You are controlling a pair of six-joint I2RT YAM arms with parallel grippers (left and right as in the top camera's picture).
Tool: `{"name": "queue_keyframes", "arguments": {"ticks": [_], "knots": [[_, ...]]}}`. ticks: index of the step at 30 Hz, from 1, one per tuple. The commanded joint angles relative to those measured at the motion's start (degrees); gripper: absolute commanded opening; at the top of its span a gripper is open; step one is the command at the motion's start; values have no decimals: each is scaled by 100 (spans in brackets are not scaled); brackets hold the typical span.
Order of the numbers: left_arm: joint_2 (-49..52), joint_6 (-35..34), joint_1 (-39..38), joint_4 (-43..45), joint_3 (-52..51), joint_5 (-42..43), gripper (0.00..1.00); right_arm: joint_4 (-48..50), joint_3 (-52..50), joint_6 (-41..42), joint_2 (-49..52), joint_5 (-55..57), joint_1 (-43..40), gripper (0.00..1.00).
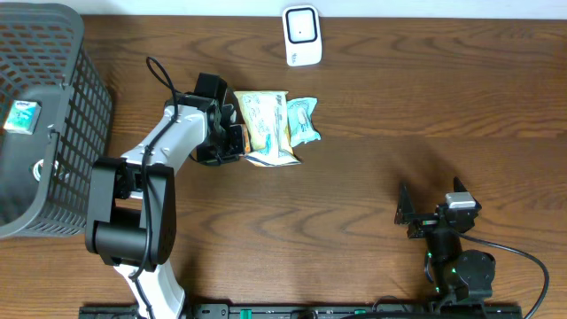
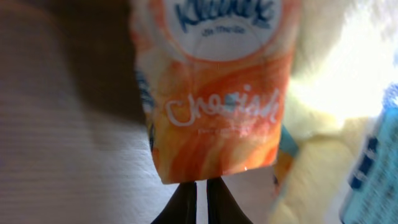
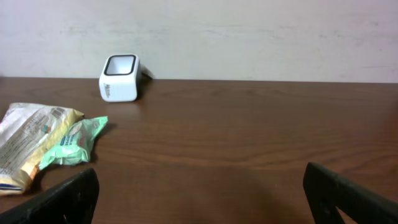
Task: Scan the item barcode
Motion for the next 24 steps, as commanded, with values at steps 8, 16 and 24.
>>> {"name": "queue_keyframes", "arguments": {"ticks": [8,16,24], "knots": [[70,-9,7,647,-37,-555,8,-17,-17,81,-37,13,22,99],[-22,-7,7,245,214,-557,8,-17,-17,81,-37,13,22,99],[-1016,-4,9,66,511,-564,24,-17,-17,81,-37,13,22,99]]}}
